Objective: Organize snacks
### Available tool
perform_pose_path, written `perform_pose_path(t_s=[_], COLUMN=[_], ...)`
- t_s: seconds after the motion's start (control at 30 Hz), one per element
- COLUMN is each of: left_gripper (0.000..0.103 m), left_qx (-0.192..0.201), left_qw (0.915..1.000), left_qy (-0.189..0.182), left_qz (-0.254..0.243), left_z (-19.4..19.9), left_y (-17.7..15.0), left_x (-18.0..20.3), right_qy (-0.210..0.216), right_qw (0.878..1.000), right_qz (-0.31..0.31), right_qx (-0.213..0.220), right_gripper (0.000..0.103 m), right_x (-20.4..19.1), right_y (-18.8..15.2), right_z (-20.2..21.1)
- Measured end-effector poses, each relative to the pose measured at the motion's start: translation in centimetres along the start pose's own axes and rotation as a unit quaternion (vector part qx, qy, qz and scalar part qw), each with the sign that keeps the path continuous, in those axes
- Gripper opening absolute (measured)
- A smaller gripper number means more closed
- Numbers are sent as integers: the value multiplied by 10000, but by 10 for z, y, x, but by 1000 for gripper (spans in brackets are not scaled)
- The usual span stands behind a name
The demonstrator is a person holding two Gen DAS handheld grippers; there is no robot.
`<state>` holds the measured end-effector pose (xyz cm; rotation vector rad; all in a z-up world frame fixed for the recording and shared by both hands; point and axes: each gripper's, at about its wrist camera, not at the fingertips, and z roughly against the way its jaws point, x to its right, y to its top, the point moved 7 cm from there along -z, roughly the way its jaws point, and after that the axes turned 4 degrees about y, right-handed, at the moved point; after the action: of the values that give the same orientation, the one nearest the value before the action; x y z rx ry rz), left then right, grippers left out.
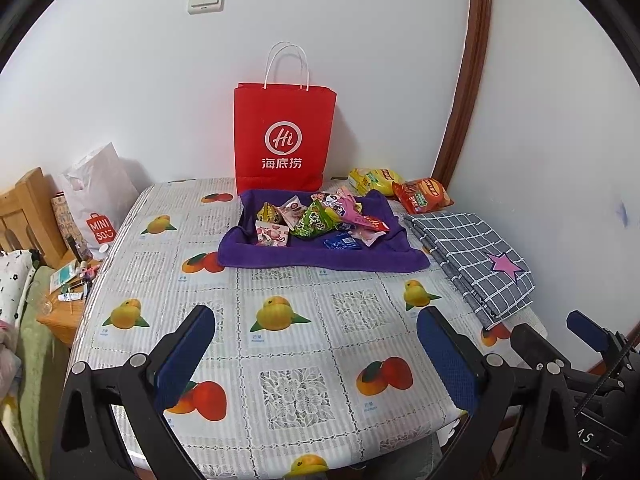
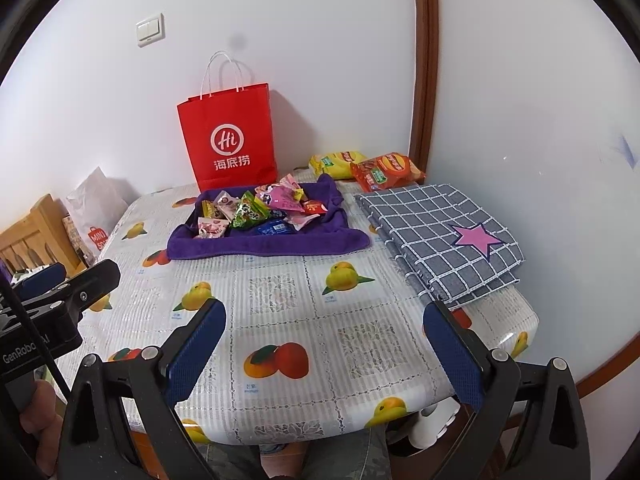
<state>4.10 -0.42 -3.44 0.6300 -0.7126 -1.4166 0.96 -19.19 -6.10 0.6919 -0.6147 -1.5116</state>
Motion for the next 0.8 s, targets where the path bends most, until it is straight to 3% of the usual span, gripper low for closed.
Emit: perform_pose_path(t_s=[0.8], left_gripper=[102], left_qx=[-74], left_qw=[10000], left_qy=[6], left_qz=[-8], left_z=[-4], left_y=[-6], left_x=[2], right_qy=[6], right_qw=[9999], right_qz=[-81], right_qx=[99], right_gripper=[98], right_x=[4], right_y=[1], right_z=[8])
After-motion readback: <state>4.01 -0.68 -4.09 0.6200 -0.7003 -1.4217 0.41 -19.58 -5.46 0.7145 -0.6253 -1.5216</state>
